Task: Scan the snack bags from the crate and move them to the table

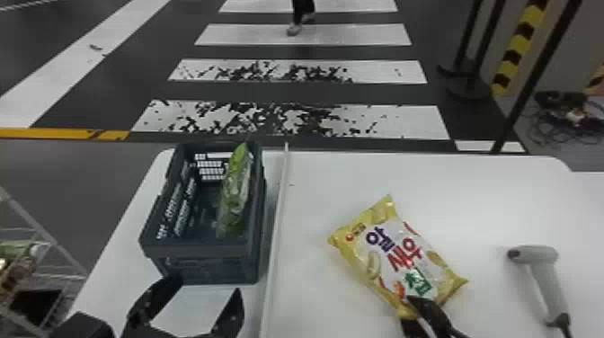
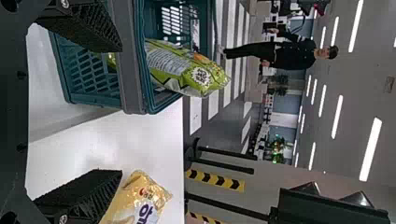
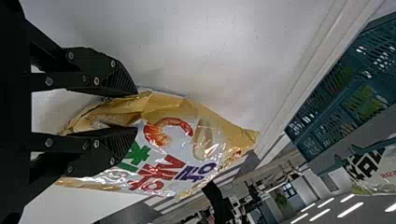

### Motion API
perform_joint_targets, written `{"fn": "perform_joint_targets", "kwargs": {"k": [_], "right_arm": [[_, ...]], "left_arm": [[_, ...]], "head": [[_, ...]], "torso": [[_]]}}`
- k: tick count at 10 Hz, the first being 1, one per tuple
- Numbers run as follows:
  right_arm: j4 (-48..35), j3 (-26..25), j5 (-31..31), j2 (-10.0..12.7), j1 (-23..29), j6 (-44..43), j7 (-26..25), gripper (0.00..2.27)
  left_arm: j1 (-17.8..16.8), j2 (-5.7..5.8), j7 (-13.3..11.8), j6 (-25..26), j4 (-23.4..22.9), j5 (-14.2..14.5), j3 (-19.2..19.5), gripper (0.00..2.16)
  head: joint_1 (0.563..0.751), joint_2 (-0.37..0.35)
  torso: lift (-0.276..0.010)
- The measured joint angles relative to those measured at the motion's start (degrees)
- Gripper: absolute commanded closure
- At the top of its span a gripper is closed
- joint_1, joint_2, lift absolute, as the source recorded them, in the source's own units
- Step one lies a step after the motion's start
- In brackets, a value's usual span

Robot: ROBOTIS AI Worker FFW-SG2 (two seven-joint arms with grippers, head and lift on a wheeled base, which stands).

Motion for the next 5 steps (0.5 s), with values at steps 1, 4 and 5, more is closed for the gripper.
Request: {"fn": "perform_joint_targets", "kwargs": {"k": [1,4,5], "right_arm": [[-1.3,-0.6,-1.3,-0.3,0.5,-1.1,-0.2,2.25],[-8.7,-7.6,-7.0,0.2,4.3,-0.8,0.6,2.25],[-12.1,-11.1,-10.7,1.1,5.8,0.6,2.3,2.25]], "left_arm": [[-0.2,0.0,0.0,0.4,0.1,0.0,0.0,0.07],[-1.1,0.3,0.0,1.2,0.8,0.0,-0.7,0.07],[-1.3,0.35,0.0,1.3,0.9,0.0,-0.9,0.07]], "head": [[0.695,0.081],[0.695,0.055],[0.695,0.031]], "torso": [[-0.095],[-0.095],[-0.095]]}}
